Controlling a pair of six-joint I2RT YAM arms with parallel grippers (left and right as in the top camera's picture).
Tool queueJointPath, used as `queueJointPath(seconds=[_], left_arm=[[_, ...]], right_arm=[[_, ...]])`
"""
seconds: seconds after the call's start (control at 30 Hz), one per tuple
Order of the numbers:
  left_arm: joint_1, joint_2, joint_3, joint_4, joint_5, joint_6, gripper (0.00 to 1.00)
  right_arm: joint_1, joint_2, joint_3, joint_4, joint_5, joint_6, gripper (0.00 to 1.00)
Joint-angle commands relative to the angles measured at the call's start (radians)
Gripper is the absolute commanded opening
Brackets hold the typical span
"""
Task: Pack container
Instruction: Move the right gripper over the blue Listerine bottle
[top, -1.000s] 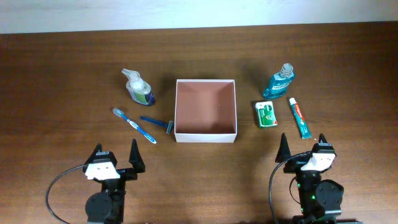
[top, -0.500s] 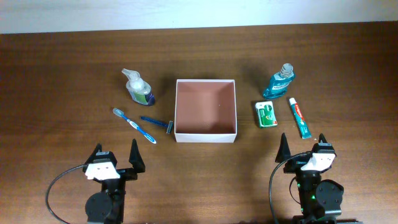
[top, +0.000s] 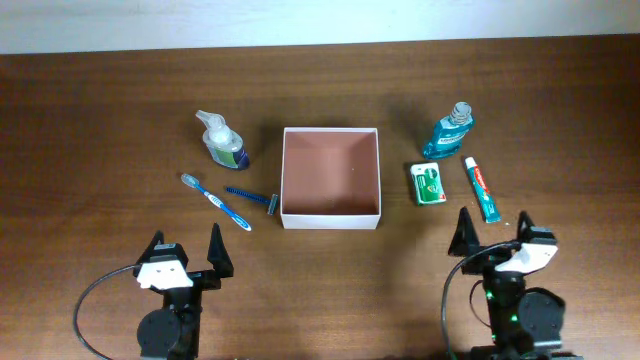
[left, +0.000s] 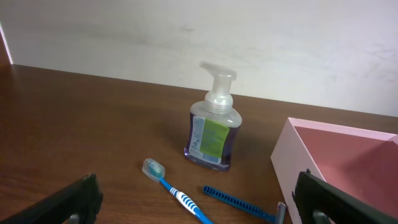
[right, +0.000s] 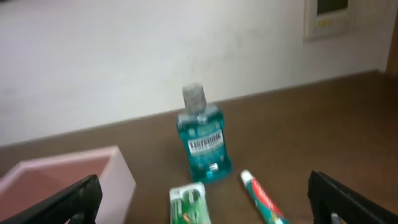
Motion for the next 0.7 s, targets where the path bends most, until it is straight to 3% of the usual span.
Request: queueJointPath(seconds=[0.0,0.2,0.53,0.67], left_arm=[[-0.003,-0.002,-0.002,-0.004,0.011,0.019,0.99],[-0.003,-0.002,-0.002,-0.004,0.011,0.019,0.99],[-0.003,-0.002,-0.002,-0.004,0.011,0.019,0.99],[-0.003,-0.002,-0.002,-0.004,0.011,0.019,0.99]], right_arm=[[-0.008,0.124,0.172,-0.004,0.021,0.016,0.98],[-0.008,0.473,0.543,-0.19,0.055,0.011,0.98],[-0.008,1.153,1.329,-0.813,0.056,0.011,0.98],[-0.008,1.318,1.491,-0.913,0.055,0.011,0.98]])
